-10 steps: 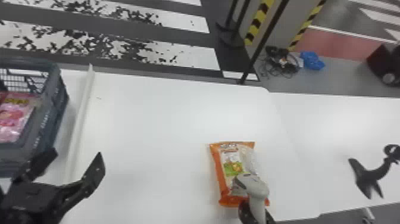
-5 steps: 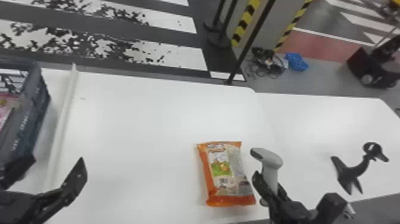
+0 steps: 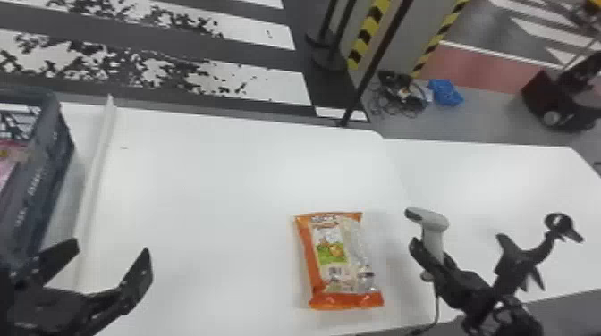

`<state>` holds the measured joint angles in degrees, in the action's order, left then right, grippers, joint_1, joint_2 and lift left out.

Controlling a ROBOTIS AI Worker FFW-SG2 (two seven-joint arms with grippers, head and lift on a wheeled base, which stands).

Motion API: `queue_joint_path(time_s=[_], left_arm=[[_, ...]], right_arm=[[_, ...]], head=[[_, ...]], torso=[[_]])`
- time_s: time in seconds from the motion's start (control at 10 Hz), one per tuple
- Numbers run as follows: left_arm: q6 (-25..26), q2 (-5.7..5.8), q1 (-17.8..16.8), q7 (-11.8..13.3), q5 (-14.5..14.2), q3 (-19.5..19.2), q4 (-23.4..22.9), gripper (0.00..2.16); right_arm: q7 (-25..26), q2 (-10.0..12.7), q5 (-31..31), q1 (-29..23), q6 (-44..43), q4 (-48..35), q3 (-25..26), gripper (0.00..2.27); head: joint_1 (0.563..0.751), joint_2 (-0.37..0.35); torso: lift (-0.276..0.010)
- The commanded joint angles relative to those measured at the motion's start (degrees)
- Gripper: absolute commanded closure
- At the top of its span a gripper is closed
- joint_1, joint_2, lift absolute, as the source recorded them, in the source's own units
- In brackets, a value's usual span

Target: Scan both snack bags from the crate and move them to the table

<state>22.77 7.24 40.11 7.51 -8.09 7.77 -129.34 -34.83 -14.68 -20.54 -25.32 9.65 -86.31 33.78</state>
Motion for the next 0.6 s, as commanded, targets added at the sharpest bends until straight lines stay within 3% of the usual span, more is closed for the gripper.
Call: queue_joint_path(time_s=[0.0,0.4,0.5], left_arm=[[0.2,-0.13,-0.7,-0.6,0.8,1.2,0.8,0.06],[-1.0,-0.74,-1.5,-1.4,1.6,2.4,3.6,0.06],[-1.5,-0.74,-1.3,-1.4,1.6,2.4,3.5,0.06]], right_arm=[[-0.9,-3.4,1.1,3.9,-0.2,7.4,-0.3,2.24],[-1.7,-5.3,3.8,7.0,-2.3,13.7,-4.4,2.24],[-1.7,-5.3,4.3,7.6,-1.9,14.3,-4.7,2.09]], head=[[0.695,-0.350],[0.695,-0.350],[0.695,-0.350]], torso=[[-0.087],[-0.087],[-0.087]])
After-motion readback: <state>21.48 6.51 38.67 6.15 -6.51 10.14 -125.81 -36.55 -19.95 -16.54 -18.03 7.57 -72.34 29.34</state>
